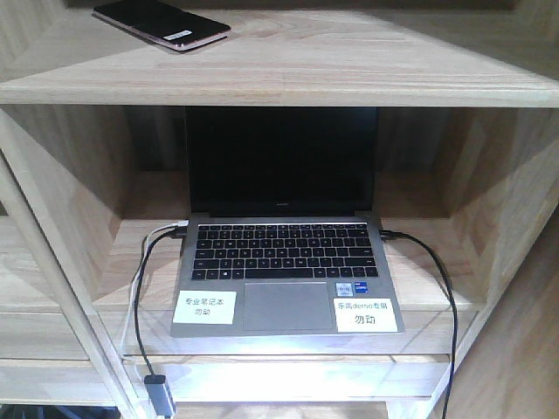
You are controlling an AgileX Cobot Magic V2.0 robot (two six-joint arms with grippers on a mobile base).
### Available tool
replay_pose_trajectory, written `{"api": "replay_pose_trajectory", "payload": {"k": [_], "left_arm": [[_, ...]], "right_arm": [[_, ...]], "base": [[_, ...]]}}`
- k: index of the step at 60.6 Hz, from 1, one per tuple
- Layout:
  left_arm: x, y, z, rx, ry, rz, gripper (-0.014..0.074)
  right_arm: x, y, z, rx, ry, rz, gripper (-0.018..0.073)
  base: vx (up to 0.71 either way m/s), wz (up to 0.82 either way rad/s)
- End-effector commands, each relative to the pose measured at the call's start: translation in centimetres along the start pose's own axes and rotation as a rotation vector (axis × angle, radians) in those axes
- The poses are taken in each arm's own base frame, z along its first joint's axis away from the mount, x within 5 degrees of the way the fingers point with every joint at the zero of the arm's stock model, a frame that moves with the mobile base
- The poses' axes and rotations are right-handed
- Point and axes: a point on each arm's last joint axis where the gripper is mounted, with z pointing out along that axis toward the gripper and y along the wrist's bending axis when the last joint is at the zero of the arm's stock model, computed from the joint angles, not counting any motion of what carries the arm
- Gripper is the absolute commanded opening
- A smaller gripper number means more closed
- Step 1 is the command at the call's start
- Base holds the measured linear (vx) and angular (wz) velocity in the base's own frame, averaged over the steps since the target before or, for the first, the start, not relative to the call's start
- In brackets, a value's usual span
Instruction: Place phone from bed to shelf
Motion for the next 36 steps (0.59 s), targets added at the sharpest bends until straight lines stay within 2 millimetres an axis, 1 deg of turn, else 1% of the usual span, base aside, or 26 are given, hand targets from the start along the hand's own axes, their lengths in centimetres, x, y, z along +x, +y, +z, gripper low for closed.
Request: {"api": "replay_pose_trajectory", "payload": {"k": [1,36], "left_arm": [[-1.44,0.15,-0.3,-0.007,-0.107,-0.014,0.0001],[-1.44,0.15,-0.3,-0.007,-0.107,-0.014,0.0001]], "right_arm": [[-0.58,-0.03,-0.11,0.004,-0.08,-0.013,-0.0005],[-0.58,-0.03,-0.11,0.004,-0.08,-0.013,-0.0005]], "base": [[0.0,0.0],[0.0,0.0]]}}
